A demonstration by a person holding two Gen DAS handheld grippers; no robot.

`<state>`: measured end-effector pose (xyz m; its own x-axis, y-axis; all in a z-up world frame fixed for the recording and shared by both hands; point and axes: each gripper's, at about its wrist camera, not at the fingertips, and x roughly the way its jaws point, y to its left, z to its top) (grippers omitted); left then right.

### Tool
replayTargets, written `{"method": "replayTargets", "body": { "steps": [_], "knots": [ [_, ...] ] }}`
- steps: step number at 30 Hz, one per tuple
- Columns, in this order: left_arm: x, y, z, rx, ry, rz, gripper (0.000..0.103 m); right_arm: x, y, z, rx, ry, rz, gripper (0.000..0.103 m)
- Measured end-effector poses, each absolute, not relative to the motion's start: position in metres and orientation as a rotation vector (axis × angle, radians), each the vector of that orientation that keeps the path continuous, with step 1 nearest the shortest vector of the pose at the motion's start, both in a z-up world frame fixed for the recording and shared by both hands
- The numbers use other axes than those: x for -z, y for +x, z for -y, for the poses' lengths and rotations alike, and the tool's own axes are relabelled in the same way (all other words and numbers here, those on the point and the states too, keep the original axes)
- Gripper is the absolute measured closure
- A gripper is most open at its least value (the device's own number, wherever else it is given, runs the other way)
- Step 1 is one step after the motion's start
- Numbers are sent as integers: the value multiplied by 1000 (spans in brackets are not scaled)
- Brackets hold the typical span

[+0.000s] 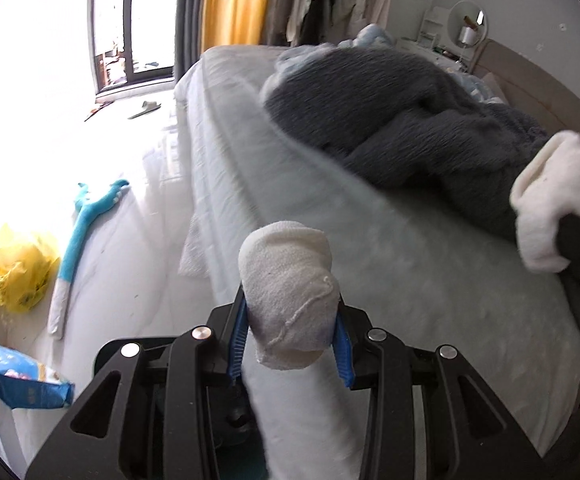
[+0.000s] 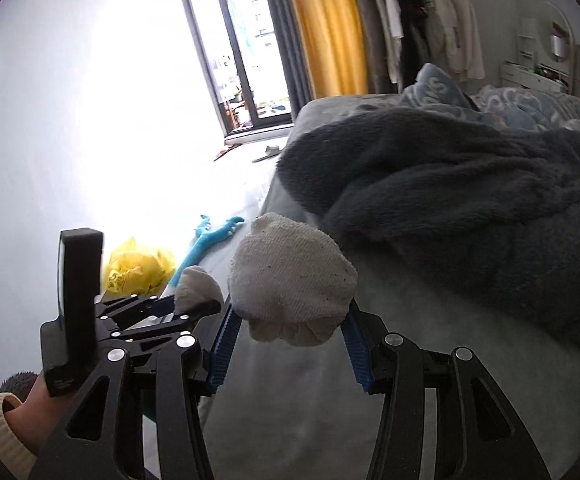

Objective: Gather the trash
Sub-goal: 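Lift both white socks and carry them over the black bin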

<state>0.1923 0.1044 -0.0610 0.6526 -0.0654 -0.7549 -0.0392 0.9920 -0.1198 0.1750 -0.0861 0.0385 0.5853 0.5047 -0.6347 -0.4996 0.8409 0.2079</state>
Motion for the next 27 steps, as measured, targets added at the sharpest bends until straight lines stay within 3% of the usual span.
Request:
{"method": "replayTargets", "body": {
  "steps": [27],
  "knots": [
    [177,133,-245,-116,-251,-1290,63,-28,156,-61,-788,-101,-796,53]
  ]
}}
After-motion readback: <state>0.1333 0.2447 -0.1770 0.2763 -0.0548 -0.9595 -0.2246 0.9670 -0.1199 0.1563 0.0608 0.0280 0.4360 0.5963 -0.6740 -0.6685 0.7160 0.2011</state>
